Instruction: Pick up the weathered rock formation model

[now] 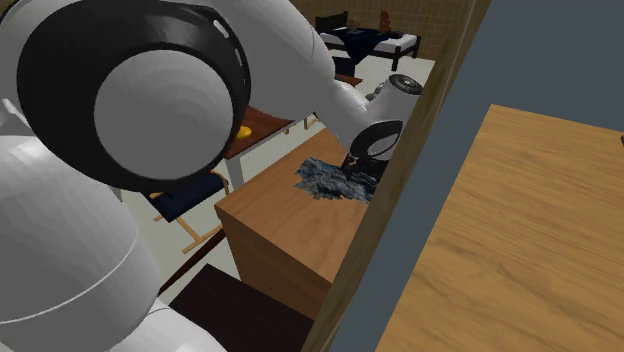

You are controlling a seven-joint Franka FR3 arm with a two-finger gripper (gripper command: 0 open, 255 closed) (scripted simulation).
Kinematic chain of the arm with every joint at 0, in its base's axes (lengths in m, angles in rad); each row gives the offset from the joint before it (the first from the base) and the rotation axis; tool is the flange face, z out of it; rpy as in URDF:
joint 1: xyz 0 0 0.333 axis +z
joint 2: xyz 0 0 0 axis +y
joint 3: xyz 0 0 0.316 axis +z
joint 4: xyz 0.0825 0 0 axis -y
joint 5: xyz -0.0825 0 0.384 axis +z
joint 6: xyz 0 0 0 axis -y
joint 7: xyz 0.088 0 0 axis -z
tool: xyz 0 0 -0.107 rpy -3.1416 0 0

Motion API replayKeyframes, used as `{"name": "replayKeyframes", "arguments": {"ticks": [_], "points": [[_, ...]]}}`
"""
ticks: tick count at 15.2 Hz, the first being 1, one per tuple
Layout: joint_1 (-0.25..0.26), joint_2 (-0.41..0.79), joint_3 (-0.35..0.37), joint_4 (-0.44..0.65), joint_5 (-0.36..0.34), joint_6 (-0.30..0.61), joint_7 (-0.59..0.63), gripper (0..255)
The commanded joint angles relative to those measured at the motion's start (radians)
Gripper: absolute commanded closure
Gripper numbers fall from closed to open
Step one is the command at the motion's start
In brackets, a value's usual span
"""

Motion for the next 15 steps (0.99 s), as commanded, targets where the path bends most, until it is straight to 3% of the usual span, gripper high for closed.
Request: {"name": "replayKeyframes", "arguments": {"ticks": [1, 7, 15], "points": [[-0.013, 0.081, 0.004, 0.073, 0.08, 0.016, -0.06, 0], [-0.076, 0.275, 0.048, 0.278, 0.251, 0.028, -0.176, 0], [-0.092, 0.337, 0.074, 0.265, 0.308, 0.092, -0.235, 0]]}}
